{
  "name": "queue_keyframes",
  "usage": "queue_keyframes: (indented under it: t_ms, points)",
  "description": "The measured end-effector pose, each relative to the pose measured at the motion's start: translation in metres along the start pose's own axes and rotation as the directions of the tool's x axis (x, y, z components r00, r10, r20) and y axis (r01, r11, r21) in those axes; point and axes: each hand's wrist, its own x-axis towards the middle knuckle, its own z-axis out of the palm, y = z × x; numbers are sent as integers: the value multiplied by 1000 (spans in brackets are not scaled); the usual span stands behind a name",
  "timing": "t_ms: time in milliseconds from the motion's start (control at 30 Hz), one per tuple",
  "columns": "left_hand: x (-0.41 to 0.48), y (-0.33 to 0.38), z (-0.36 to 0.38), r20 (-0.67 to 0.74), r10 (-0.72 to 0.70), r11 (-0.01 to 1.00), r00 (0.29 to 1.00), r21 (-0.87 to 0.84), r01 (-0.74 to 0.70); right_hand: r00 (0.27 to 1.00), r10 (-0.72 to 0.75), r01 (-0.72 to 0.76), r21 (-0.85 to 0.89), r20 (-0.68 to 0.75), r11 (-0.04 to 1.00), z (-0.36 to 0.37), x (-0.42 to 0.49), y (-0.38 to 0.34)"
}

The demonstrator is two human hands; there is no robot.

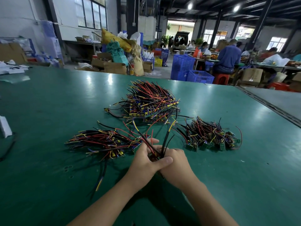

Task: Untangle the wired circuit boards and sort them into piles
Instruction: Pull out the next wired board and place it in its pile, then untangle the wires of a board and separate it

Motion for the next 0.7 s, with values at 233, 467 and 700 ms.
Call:
queue_keyframes:
  t_ms: [233, 467, 700]
  points:
    - [9, 4, -3, -188, 37, 987, 982, -148, -66, 999, -4, -10, 373, 37, 928, 7, -1, 5]
    - [14, 1, -9, -205, -16, 954, 979, -296, -47, 996, -89, 69, 444, 24, 893, 10, -3, 5]
    - [17, -9, -22, -333, 324, 889, 886, 427, -164, 890, 299, -160, 379, -344, 912, -18, 22, 26]
